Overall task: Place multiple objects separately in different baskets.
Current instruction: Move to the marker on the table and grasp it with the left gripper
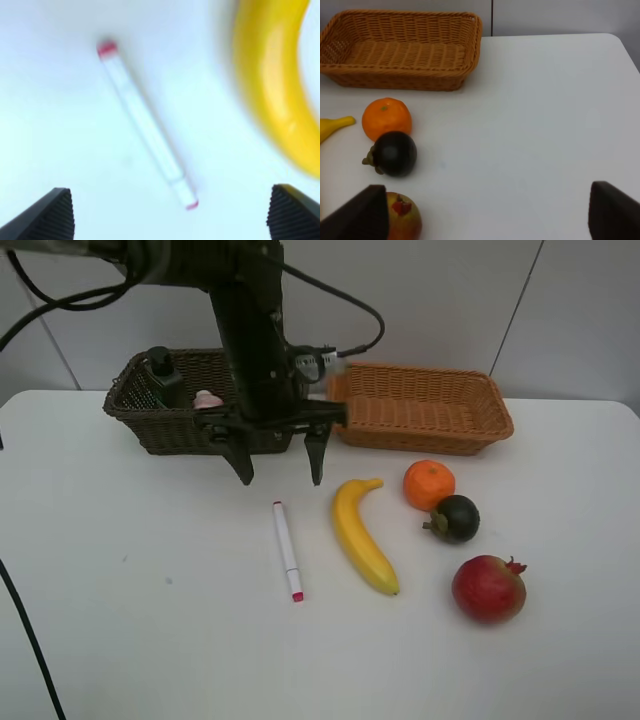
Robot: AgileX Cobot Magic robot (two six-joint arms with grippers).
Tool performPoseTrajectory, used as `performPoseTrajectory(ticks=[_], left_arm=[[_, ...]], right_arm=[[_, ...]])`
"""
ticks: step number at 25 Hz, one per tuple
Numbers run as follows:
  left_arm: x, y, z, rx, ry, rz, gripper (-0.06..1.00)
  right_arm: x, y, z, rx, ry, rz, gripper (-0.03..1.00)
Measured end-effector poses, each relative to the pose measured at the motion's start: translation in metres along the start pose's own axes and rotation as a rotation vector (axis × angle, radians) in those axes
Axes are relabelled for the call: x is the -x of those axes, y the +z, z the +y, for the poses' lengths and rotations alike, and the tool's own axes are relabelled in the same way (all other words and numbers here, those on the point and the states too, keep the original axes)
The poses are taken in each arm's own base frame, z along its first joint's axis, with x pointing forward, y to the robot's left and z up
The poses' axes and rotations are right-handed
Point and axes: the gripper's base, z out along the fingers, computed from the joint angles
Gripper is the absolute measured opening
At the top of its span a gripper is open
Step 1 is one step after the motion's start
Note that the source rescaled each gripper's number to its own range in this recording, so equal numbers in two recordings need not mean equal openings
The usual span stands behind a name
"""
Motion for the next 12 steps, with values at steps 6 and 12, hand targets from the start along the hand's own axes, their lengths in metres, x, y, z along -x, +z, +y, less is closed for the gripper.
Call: performPoseTrajectory(ticks=[6, 12], left_arm=[[-0.02, 0.034, -0.008, 0.028, -0.016, 0.019, 0.94], [-0.023, 0.053, 0.004, 0.056, -0.059, -0.03, 0.94]], right_arm=[[0.0, 0.0, 0.0, 0.0, 0.0, 0.0, 0.8], [0.0, 0.0, 0.0, 0.0, 0.0, 0.0, 0.8]])
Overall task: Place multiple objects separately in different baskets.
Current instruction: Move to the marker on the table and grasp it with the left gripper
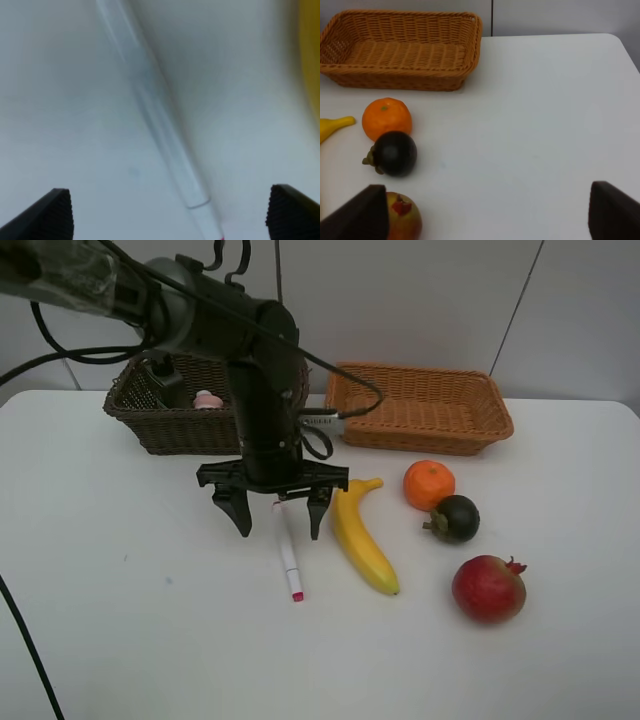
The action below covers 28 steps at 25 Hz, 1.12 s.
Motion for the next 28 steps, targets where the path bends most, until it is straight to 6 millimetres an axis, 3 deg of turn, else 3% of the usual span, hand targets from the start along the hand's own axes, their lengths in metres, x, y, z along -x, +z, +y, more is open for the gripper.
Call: performPoseTrajectory(ticks=[10, 15, 17, 22, 23, 28], left_arm=[[0.009, 0.041, 0.005, 0.036, -0.015, -0.016, 0.94], [0.009, 0.043, 0.006, 0.047, -0.008, -0.015, 0.9], [0.009, 0.043, 0.007, 0.058, -0.003, -0.008, 0.77], [0.006, 0.044, 0.009, 0.072, 0.015, 0.031, 0.04], [0.005, 0.043, 0.009, 0.073, 0.029, 0.034, 0.0], [0.006, 0.034, 0.006, 0.087, 0.084, 0.072, 0.01]], right_arm=[[0.0, 0.0, 0.0, 0.0, 0.0, 0.0, 0.8], [0.0, 0.0, 0.0, 0.0, 0.0, 0.0, 0.8], [0.0, 0.0, 0.0, 0.0, 0.0, 0.0, 0.8], [0.0, 0.0, 0.0, 0.0, 0.0, 0.0, 0.8], [0.0, 0.0, 0.0, 0.0, 0.0, 0.0, 0.8], [0.0, 0.0, 0.0, 0.0, 0.0, 0.0, 0.8]])
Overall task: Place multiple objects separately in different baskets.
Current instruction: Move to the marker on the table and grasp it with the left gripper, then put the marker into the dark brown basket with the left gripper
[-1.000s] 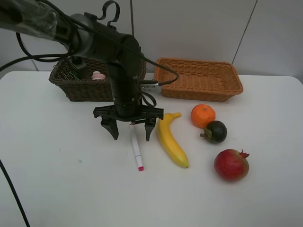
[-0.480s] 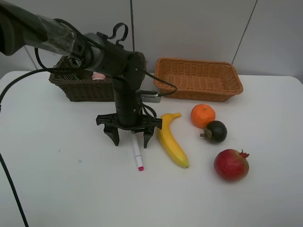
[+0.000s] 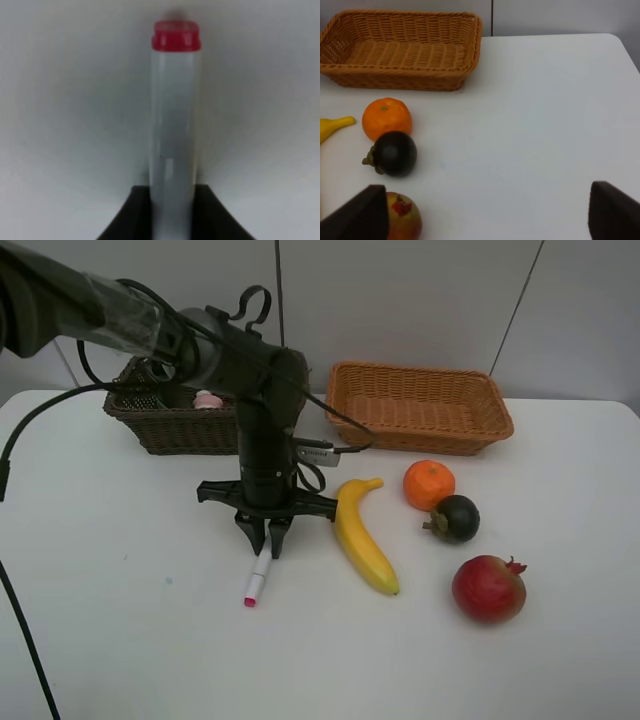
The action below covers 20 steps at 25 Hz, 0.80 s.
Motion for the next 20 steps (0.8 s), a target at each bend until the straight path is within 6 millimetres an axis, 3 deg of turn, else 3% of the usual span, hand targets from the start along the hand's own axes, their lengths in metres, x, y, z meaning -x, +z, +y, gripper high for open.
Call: performPoseTrajectory(ticks=[3, 8, 10, 13, 15, 20], left_arm=[[0.005, -0.035, -0.008, -0.038, 0.03, -0.048, 0.01], [0.015, -0.13, -0.021, -0.122, 0.129, -0.23, 0.01], [0.026, -0.161, -0.017, -0.138, 0.142, -0.328, 0.01], [0.048, -0.199, 0.007, -0.152, 0.096, -0.465, 0.01], [0.062, -0.212, 0.03, -0.151, 0.047, -0.518, 0.01], [0.096, -0.215, 0.094, -0.122, -0.047, -0.621, 0.01]], right_arm=[[0.0, 0.0, 0.0, 0.0, 0.0, 0.0, 0.8], [0.0, 0.0, 0.0, 0.0, 0.0, 0.0, 0.8], [0.0, 0.0, 0.0, 0.0, 0.0, 0.0, 0.8], [0.0, 0.0, 0.0, 0.0, 0.0, 0.0, 0.8], [0.0, 0.0, 0.0, 0.0, 0.0, 0.0, 0.8], [0.0, 0.0, 0.0, 0.0, 0.0, 0.0, 0.8]])
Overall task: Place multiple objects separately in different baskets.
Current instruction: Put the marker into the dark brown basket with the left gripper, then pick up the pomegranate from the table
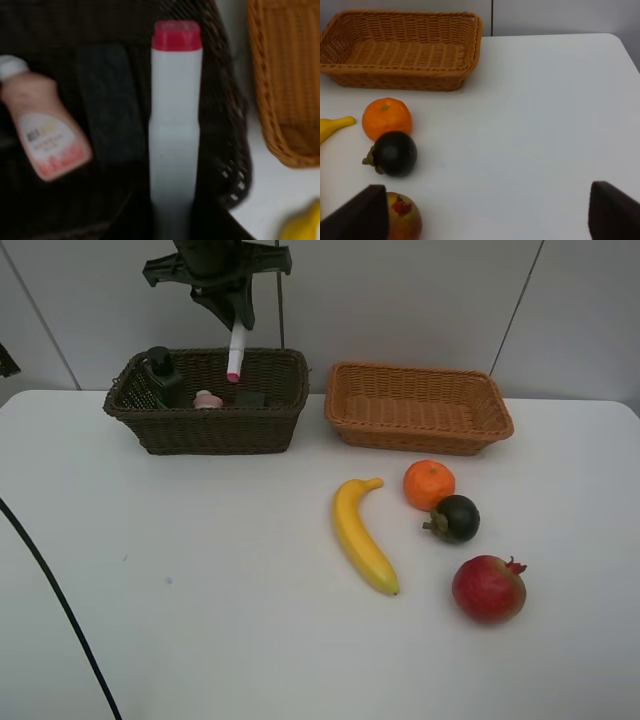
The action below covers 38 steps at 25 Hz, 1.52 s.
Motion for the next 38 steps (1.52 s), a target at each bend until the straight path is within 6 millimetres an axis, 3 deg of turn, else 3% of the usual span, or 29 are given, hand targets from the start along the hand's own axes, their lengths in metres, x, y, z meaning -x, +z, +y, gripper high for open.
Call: performPoseTrajectory(ticks=[5, 7, 8, 11, 13, 14, 19, 22, 27, 30, 35, 38], left_arm=[[0.017, 0.022, 0.042, 0.078, -0.005, -0.101, 0.01], [0.019, 0.031, 0.05, 0.104, 0.017, -0.117, 0.11], [0.019, 0.034, 0.051, 0.108, 0.026, -0.118, 0.2], [0.018, 0.041, 0.052, 0.118, 0.039, -0.116, 0.72], [0.018, 0.042, 0.052, 0.12, 0.041, -0.115, 0.91], [0.018, 0.042, 0.052, 0.122, 0.041, -0.114, 0.95], [0.011, 0.035, 0.054, 0.141, 0.011, -0.031, 1.0], [0.005, 0.016, 0.054, 0.163, -0.014, 0.054, 1.0], [0.001, -0.019, 0.052, 0.155, 0.0, 0.041, 1.0], [-0.009, -0.039, 0.062, 0.19, 0.026, 0.05, 1.0], [-0.044, -0.089, 0.097, 0.246, -0.04, 0.075, 1.0], [-0.079, -0.12, 0.1, 0.254, -0.051, 0.09, 1.0]], right_arm=[[0.0, 0.0, 0.0, 0.0, 0.0, 0.0, 0.8], [0.0, 0.0, 0.0, 0.0, 0.0, 0.0, 0.8], [0.0, 0.0, 0.0, 0.0, 0.0, 0.0, 0.8], [0.0, 0.0, 0.0, 0.0, 0.0, 0.0, 0.8], [0.0, 0.0, 0.0, 0.0, 0.0, 0.0, 0.8], [0.0, 0.0, 0.0, 0.0, 0.0, 0.0, 0.8], [0.0, 0.0, 0.0, 0.0, 0.0, 0.0, 0.8], [0.0, 0.0, 0.0, 0.0, 0.0, 0.0, 0.8], [0.0, 0.0, 0.0, 0.0, 0.0, 0.0, 0.8], [0.0, 0.0, 0.0, 0.0, 0.0, 0.0, 0.8], [0.0, 0.0, 0.0, 0.0, 0.0, 0.0, 0.8], [0.0, 0.0, 0.0, 0.0, 0.0, 0.0, 0.8]])
